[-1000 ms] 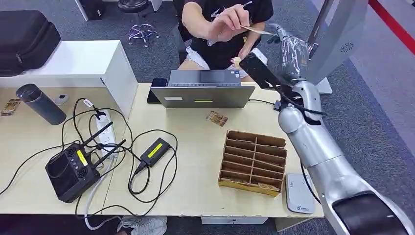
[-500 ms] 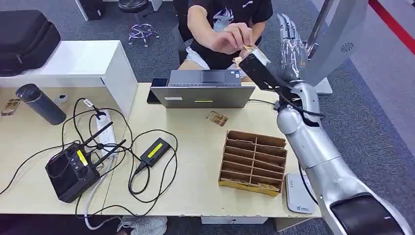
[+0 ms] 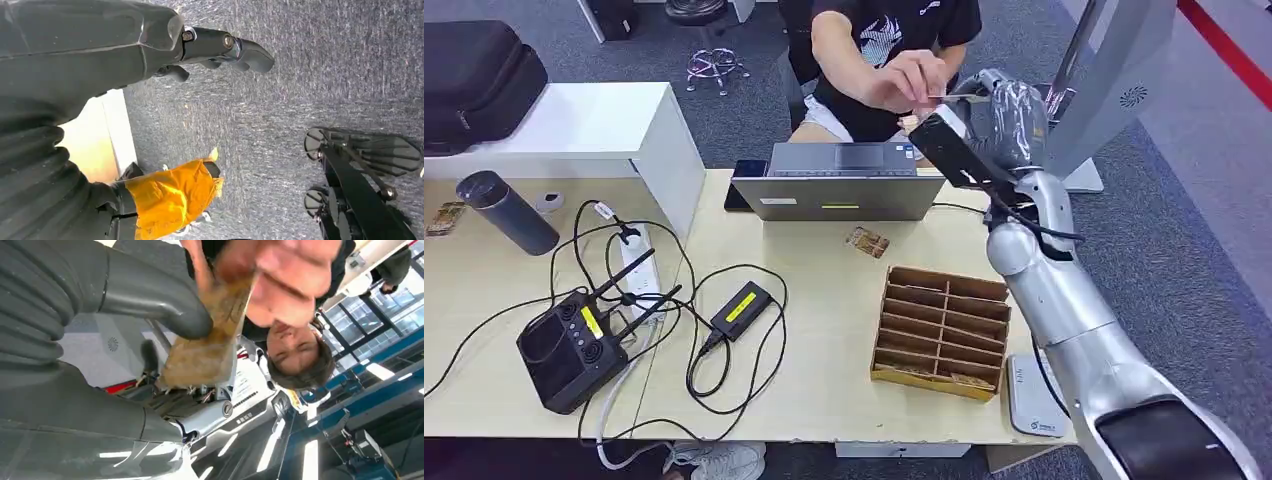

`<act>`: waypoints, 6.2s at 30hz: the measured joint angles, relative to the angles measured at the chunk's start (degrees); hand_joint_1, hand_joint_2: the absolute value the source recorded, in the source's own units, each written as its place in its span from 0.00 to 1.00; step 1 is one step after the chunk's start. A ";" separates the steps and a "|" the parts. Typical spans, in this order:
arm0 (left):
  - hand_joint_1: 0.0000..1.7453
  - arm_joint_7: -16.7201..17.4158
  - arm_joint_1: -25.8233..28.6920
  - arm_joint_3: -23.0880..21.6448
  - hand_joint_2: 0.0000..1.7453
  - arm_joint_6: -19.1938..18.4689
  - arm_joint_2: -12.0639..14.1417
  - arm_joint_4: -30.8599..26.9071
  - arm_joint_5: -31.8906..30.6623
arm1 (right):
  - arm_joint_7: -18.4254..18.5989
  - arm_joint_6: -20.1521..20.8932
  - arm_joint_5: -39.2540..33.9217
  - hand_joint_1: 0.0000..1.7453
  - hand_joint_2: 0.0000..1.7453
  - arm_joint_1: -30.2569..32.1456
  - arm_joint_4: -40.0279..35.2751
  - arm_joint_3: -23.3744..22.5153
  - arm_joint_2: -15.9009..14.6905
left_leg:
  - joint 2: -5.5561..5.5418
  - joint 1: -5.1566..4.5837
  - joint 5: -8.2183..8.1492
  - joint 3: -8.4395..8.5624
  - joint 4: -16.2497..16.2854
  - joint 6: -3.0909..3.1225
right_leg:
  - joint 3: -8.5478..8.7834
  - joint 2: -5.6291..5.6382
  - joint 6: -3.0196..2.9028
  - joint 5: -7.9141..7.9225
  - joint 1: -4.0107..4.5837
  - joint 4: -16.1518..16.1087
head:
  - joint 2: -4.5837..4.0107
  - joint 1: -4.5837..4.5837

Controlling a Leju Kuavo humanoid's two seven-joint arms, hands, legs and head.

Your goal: Pass the card to the sensor for recognition and then transmit it.

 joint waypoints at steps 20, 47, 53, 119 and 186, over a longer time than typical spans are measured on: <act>0.00 -0.02 0.77 0.00 1.00 3.13 -2.34 0.00 4.22 | -13.62 -11.17 -4.79 1.00 1.00 31.39 -33.69 -0.31 -2.69 | -0.10 -0.02 -0.34 -0.06 0.00 0.08 | -0.02 -0.09 0.10 -0.28 -0.01 -0.08 | 0.00 0.04; 0.00 -0.02 0.67 3.96 1.00 7.54 -5.29 0.00 8.28 | -17.53 -12.33 0.90 1.00 1.00 67.61 -52.70 -14.80 -14.32 | -0.11 -0.03 -0.61 0.19 0.02 0.20 | 0.29 -0.15 0.25 -0.53 -0.02 -0.17 | 0.00 -0.02; 0.00 -0.02 0.65 4.02 1.00 7.56 -5.38 0.00 8.52 | -12.95 -11.46 2.84 1.00 1.00 67.93 -52.70 -14.97 -15.82 | -0.12 -0.03 -0.61 0.19 0.02 0.20 | 0.30 -0.14 0.25 -0.54 -0.02 -0.17 | 0.00 -0.02; 0.00 -0.02 0.41 11.43 1.00 7.82 -6.56 0.02 3.13 | 5.01 -1.17 2.14 1.00 1.00 65.56 -45.98 -12.24 -29.45 | -0.11 -0.08 -0.72 0.21 0.07 0.33 | 0.34 -0.14 0.35 -0.60 -0.06 -0.18 | 0.00 -0.02; 0.00 -0.02 0.16 9.92 1.00 2.69 -3.96 0.00 -0.96 | -20.94 24.25 -38.56 0.00 1.00 41.36 -36.40 3.27 -6.21 | -0.26 0.01 -0.42 -0.17 0.03 0.20 | -0.02 -0.28 0.25 -0.32 0.02 -0.23 | 0.00 0.00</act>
